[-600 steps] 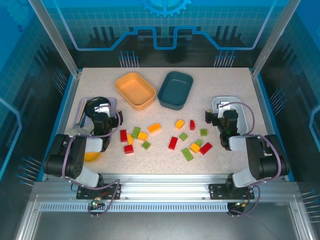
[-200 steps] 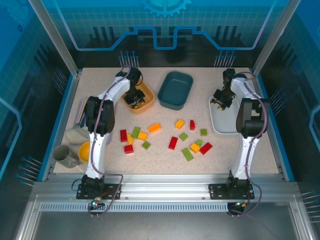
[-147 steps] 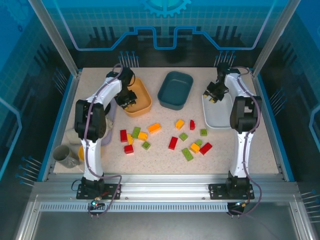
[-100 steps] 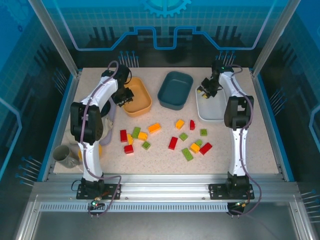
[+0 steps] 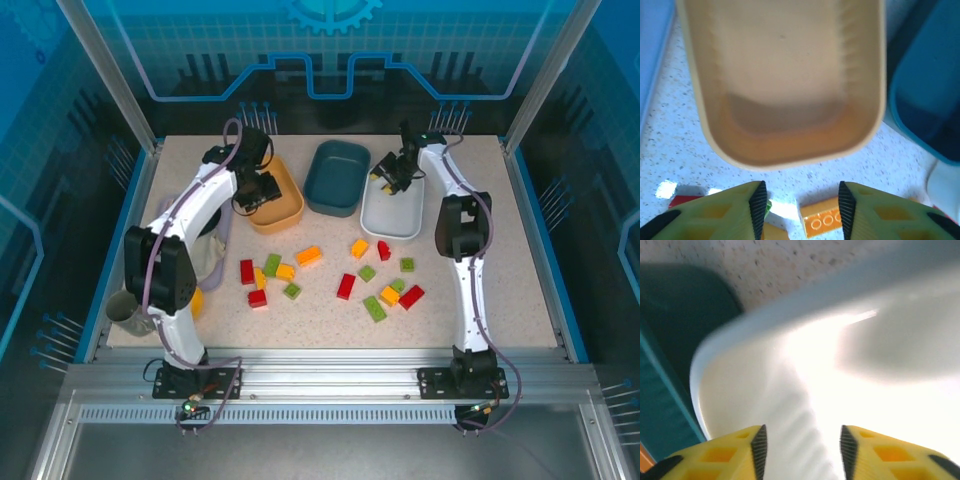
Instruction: Sort the legos into containers by color
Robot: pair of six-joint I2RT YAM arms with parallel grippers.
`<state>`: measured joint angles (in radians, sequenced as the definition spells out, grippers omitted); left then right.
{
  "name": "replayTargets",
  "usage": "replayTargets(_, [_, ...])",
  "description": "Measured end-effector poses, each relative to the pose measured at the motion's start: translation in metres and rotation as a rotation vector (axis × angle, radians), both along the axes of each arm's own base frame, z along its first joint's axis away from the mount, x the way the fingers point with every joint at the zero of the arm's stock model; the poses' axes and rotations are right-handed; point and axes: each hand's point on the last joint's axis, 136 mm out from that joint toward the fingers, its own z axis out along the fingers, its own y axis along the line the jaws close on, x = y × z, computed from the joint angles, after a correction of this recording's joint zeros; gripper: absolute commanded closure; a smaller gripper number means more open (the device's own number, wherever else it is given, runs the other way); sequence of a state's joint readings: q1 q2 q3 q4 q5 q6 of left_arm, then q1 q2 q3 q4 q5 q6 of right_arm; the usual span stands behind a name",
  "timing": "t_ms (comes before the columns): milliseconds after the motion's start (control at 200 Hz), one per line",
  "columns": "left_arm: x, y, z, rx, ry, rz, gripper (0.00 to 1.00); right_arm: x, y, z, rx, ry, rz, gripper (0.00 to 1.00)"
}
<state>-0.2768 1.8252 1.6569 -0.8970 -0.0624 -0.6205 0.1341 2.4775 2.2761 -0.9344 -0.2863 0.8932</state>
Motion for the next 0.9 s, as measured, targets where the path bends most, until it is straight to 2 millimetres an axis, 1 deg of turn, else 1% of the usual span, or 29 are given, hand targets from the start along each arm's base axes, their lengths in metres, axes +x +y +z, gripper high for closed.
replayTargets(80, [-0.010,-0.016,0.003,-0.023,-0.026,-0.044,0.42,-0.022,-0.015,0.022,-0.066,-0.021,0.016,0.45])
replayTargets(110, [-0.015,-0.023,0.005,-0.037,-0.039,-0.063,0.40,-0.032,-0.021,0.033,-0.093,-0.042,0.023,0.43])
replayTargets(150, [-0.022,-0.031,0.005,-0.052,-0.048,-0.085,0.38,-0.052,-0.031,0.052,-0.132,-0.066,0.034,0.40])
replayTargets(155, [-0.023,-0.032,0.006,-0.055,-0.051,-0.088,0.38,-0.052,-0.031,0.052,-0.132,-0.066,0.034,0.39])
replayTargets(160, [-0.024,-0.033,0.006,-0.057,-0.051,-0.091,0.38,-0.056,-0.032,0.057,-0.137,-0.071,0.033,0.39])
replayTargets(175, [-0.027,-0.036,0.006,-0.064,-0.056,-0.101,0.37,-0.060,-0.034,0.061,-0.148,-0.077,0.034,0.38])
replayTargets(190, [-0.031,-0.040,0.006,-0.075,-0.062,-0.110,0.37,-0.069,-0.038,0.070,-0.162,-0.101,0.045,0.36])
replayTargets(215, [-0.037,-0.045,0.006,-0.089,-0.074,-0.126,0.36,-0.075,-0.041,0.076,-0.176,-0.118,0.049,0.34])
replayTargets(235, [-0.040,-0.048,0.006,-0.099,-0.079,-0.135,0.34,-0.088,-0.045,0.086,-0.196,-0.137,0.058,0.33])
replayTargets(260, [-0.049,-0.053,0.006,-0.113,-0.087,-0.154,0.32,-0.103,-0.049,0.093,-0.215,-0.159,0.075,0.33])
replayTargets(295, [-0.059,-0.059,0.006,-0.132,-0.102,-0.175,0.27,-0.119,-0.053,0.099,-0.237,-0.176,0.092,0.31])
replayTargets(315, [-0.065,-0.063,0.007,-0.143,-0.114,-0.186,0.26,-0.133,-0.057,0.102,-0.254,-0.186,0.109,0.30])
replayTargets(320, [-0.065,-0.063,0.007,-0.143,-0.114,-0.186,0.26,-0.133,-0.057,0.102,-0.254,-0.186,0.109,0.30])
replayTargets(360, [-0.074,-0.069,0.007,-0.169,-0.130,-0.206,0.25,-0.151,-0.062,0.099,-0.281,-0.186,0.131,0.29])
replayTargets(380, [-0.080,-0.073,0.008,-0.183,-0.139,-0.218,0.22,-0.161,-0.064,0.095,-0.293,-0.181,0.147,0.27])
replayTargets(390, [-0.083,-0.075,0.008,-0.191,-0.146,-0.223,0.21,-0.163,-0.064,0.094,-0.296,-0.180,0.151,0.27])
replayTargets(405, [-0.087,-0.078,0.009,-0.202,-0.154,-0.235,0.20,-0.173,-0.066,0.088,-0.309,-0.168,0.166,0.26])
replayTargets(445, [-0.095,-0.083,0.008,-0.226,-0.168,-0.251,0.19,-0.187,-0.069,0.076,-0.329,-0.145,0.195,0.25])
replayTargets(450, [-0.096,-0.084,0.009,-0.230,-0.172,-0.254,0.19,-0.192,-0.069,0.071,-0.334,-0.137,0.207,0.25])
replayTargets(480, [-0.102,-0.088,0.009,-0.248,-0.180,-0.264,0.18,-0.203,-0.070,0.062,-0.343,-0.114,0.230,0.24])
replayTargets(485, [-0.103,-0.089,0.009,-0.253,-0.180,-0.263,0.18,-0.208,-0.070,0.057,-0.347,-0.101,0.244,0.24])
replayTargets(495, [-0.104,-0.090,0.009,-0.256,-0.183,-0.265,0.18,-0.212,-0.070,0.052,-0.351,-0.093,0.256,0.24])
replayTargets(570, [-0.116,-0.099,0.006,-0.292,-0.192,-0.283,0.18,-0.239,-0.067,0.024,-0.368,-0.024,0.339,0.24])
replayTargets(625, [-0.123,-0.103,0.000,-0.306,-0.188,-0.289,0.18,-0.253,-0.062,0.011,-0.373,0.006,0.397,0.24])
replayTargets(710, [-0.130,-0.108,-0.008,-0.313,-0.172,-0.296,0.19,-0.260,-0.054,0.003,-0.375,0.015,0.449,0.29])
replayTargets(755, [-0.132,-0.109,-0.011,-0.317,-0.165,-0.295,0.19,-0.258,-0.050,-0.001,-0.377,0.010,0.467,0.33])
replayTargets(850, [-0.134,-0.112,-0.012,-0.323,-0.161,-0.292,0.19,-0.252,-0.049,-0.013,-0.385,0.019,0.476,0.35])
replayTargets(900, [-0.134,-0.113,-0.011,-0.325,-0.165,-0.293,0.19,-0.251,-0.050,-0.023,-0.395,0.042,0.480,0.37])
